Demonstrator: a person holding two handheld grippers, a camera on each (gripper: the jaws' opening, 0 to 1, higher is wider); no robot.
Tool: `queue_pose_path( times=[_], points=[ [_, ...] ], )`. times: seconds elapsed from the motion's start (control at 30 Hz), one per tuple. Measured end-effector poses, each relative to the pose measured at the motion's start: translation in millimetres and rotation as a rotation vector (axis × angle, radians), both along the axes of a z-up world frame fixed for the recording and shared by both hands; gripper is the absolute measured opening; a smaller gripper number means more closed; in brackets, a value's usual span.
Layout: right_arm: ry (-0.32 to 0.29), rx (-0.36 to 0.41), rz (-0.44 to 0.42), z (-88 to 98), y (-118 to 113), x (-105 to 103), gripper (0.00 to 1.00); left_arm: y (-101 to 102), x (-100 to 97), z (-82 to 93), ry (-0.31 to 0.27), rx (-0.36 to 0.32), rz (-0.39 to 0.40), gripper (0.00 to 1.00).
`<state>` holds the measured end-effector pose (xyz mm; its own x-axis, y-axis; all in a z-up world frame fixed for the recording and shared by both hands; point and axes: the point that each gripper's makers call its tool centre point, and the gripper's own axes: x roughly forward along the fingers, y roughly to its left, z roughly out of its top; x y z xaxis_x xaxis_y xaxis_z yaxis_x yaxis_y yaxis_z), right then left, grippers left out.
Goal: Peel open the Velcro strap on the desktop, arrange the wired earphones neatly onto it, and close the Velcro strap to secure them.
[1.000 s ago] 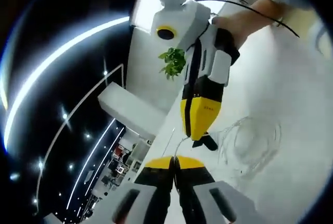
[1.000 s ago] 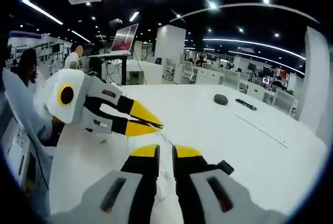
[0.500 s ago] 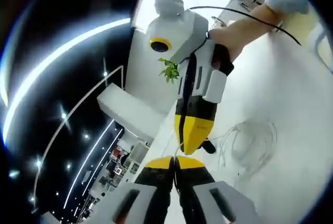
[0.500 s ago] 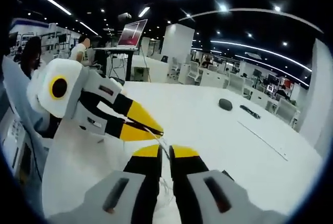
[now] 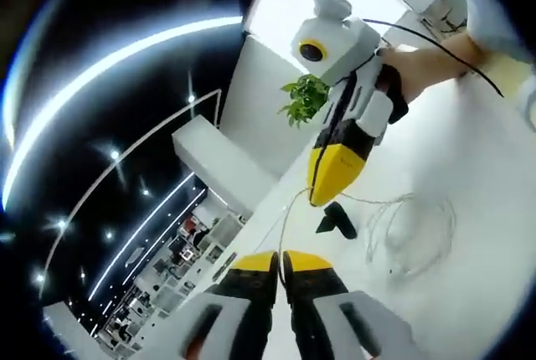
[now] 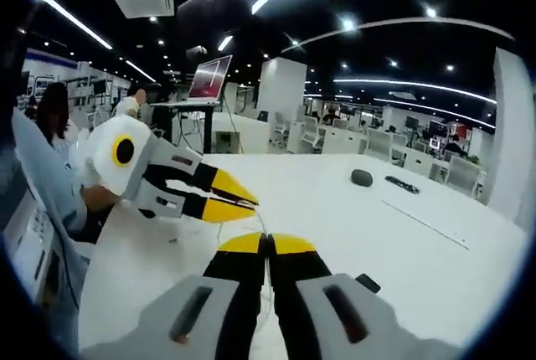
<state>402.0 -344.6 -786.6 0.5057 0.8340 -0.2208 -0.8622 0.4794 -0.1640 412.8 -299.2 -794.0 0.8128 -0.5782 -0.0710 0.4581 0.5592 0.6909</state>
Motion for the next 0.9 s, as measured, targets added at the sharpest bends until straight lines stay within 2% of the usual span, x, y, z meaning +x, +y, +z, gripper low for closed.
queue_pose_path(
  times=[0.3,0.57,0.77,0.8,0.83,0.9],
  points=[
    [-0.008,0.036,-0.020,9.7,-14.0,0.9,0.04,16.3,7.7,-0.7,0.002,0.004,0.059,0.06],
    [0.030,0.055,-0.034,8.9,-20.0,6.4,0.04,54.5,12.4,-4.8,0.009,0.018,0.141,0.06],
    [0.042,0.064,-0.039,10.0,-19.9,6.6,0.04,73.1,14.5,-7.1,0.017,0.015,0.179,0.06],
    [0.045,0.076,-0.038,11.5,-20.2,6.6,0.04,75.0,14.5,-6.6,0.022,0.008,0.183,0.06],
    [0.049,0.082,-0.037,12.1,-19.7,6.2,0.04,71.4,11.8,-5.0,0.046,-0.040,0.168,0.06],
    [0.051,0.063,-0.025,8.3,-16.5,4.2,0.04,62.3,4.9,6.9,0.051,-0.105,0.122,0.06]
  ],
)
